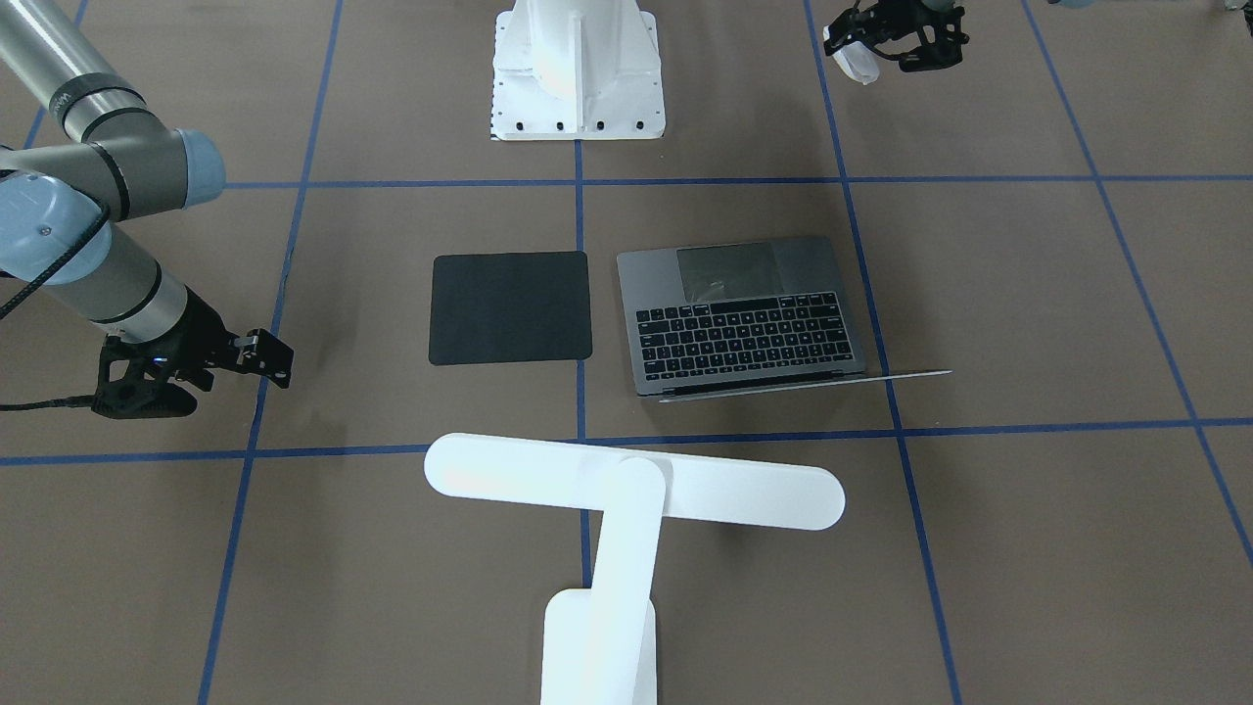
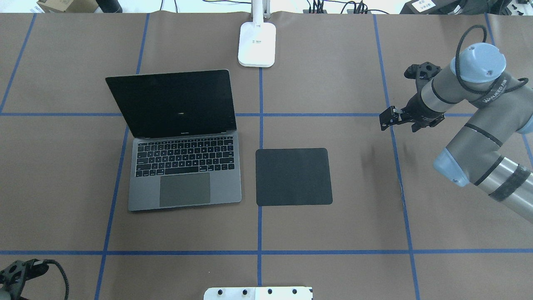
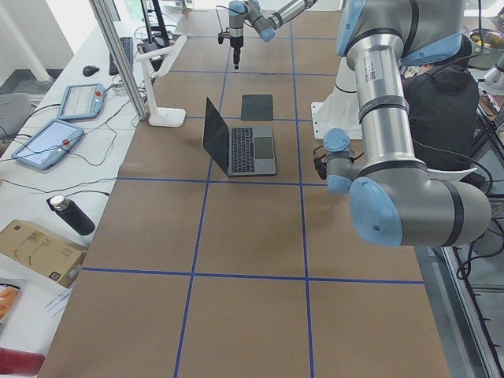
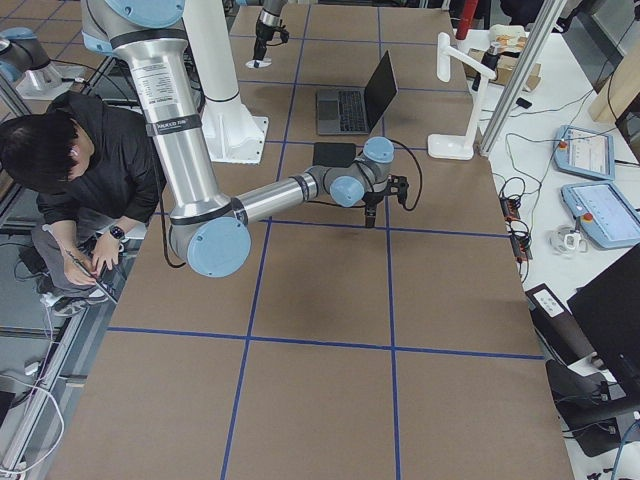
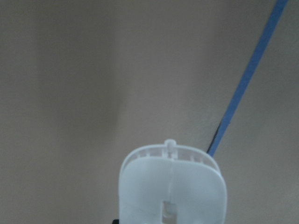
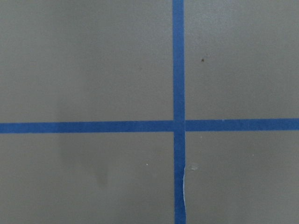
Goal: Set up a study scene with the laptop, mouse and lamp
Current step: 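Carry the white mouse with the left gripper over the black mouse pad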
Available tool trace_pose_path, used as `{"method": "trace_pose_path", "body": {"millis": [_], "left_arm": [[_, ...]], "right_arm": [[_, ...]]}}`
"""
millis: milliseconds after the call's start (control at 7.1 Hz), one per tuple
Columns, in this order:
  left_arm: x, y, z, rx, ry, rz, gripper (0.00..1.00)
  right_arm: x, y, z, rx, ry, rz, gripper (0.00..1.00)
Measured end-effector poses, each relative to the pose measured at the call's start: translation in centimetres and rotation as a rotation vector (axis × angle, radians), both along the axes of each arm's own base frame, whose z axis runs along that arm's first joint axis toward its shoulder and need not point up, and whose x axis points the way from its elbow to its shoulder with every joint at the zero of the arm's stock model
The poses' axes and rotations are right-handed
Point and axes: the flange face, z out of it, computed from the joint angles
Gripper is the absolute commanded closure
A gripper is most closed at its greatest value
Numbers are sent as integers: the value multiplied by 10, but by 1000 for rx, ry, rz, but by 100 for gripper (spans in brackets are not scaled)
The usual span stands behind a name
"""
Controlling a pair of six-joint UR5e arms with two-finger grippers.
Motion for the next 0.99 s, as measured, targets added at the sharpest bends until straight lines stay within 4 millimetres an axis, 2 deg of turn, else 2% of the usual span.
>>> {"method": "trace_pose_path", "body": {"millis": [141, 282, 563, 704, 986], "left_arm": [[16, -16, -23, -15, -1, -8, 77], [23, -35, -50, -28, -5, -8, 77], [22, -61, -97, -26, -19, 1, 77], [30, -70, -122, -23, -35, -1, 77], [61, -96, -184, 4, -82, -6, 77]], "right_arm": [[-2, -1, 3, -2, 4, -2, 1], [-3, -3, 5, -3, 7, -5, 1], [-4, -4, 9, -7, 11, -7, 1], [-4, -4, 10, -8, 13, -8, 1], [-4, -5, 14, -12, 17, -9, 1]]}}
